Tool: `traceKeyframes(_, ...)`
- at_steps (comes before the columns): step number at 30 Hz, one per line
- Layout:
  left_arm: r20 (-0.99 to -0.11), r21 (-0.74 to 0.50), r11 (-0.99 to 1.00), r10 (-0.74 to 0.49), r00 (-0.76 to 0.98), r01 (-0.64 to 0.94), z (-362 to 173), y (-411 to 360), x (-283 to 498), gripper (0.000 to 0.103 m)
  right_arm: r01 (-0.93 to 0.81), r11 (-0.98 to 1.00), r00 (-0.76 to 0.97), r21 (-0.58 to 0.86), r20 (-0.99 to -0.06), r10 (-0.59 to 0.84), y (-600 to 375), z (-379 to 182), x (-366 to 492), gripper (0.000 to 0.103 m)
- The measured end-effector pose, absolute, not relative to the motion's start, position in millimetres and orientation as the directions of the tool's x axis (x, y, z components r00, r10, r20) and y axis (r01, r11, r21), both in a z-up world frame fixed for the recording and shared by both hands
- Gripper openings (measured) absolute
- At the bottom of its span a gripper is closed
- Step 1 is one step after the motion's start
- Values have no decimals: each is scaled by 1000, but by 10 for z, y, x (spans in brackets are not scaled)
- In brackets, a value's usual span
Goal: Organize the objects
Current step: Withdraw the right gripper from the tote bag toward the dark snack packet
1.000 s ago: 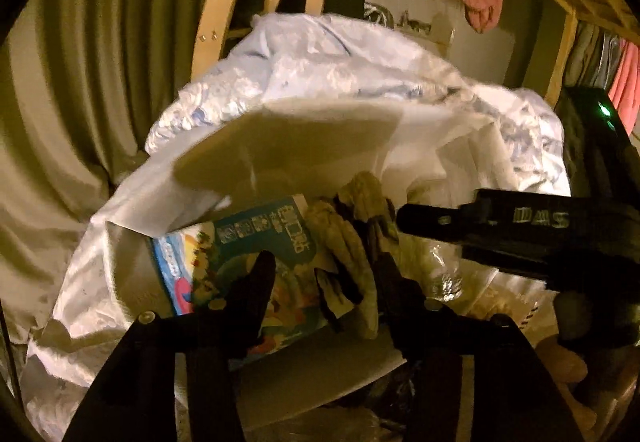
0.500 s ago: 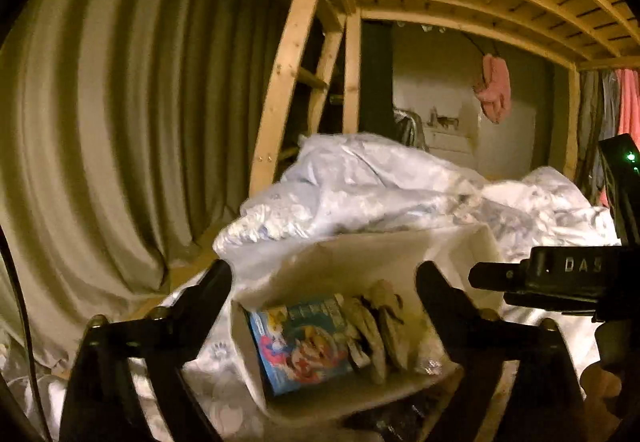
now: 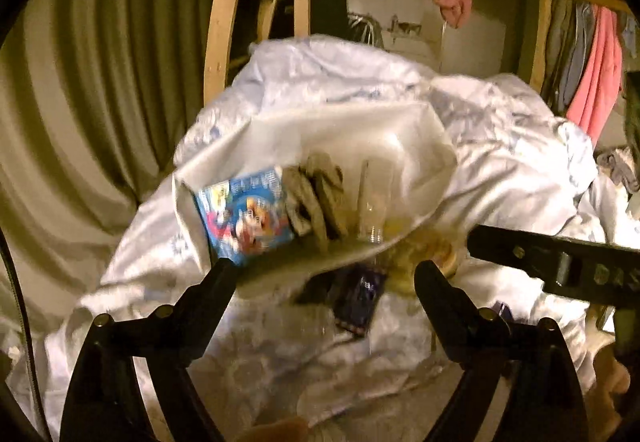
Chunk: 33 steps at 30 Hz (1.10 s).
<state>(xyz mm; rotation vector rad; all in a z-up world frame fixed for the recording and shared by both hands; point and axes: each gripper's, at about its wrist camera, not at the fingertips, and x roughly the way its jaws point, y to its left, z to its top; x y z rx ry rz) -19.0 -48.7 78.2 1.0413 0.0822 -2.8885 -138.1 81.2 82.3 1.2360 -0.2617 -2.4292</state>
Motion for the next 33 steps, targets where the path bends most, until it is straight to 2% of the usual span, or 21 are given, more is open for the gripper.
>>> traceKeyframes(8,-671,-59,-993,-39,-740,107,543,-459,-161,89,164,-890,-547,425,-712,-440,1047,429,-1250,63)
traceKeyframes(10,-669,-63,-993,-33,-742,101,518,-452,-157,89,175,-910,-550,377,-729,-407,1002,302,-1233,63)
traceKeyframes(16,-677,-58,-989,-58,-734,133,381,-493,-173,89,313,-945,-526,94,-812,-255,629,-9,-1190,63)
traceKeyframes(21,-705,-75,-986,-55,-707,152,258,-557,-229,89,295,-934,-497,199,-803,-328,712,-83,-1246,63)
traceKeyframes(26,-728,-60,-987,-60,-683,151,121,-530,-264,88,225,-972,-545,69,-818,-184,725,-127,-1283,63)
traceKeyframes(33,-739,-49,-988,-63,-671,147,64,-509,-261,88,226,-952,-474,205,-831,-291,887,-232,-1369,63)
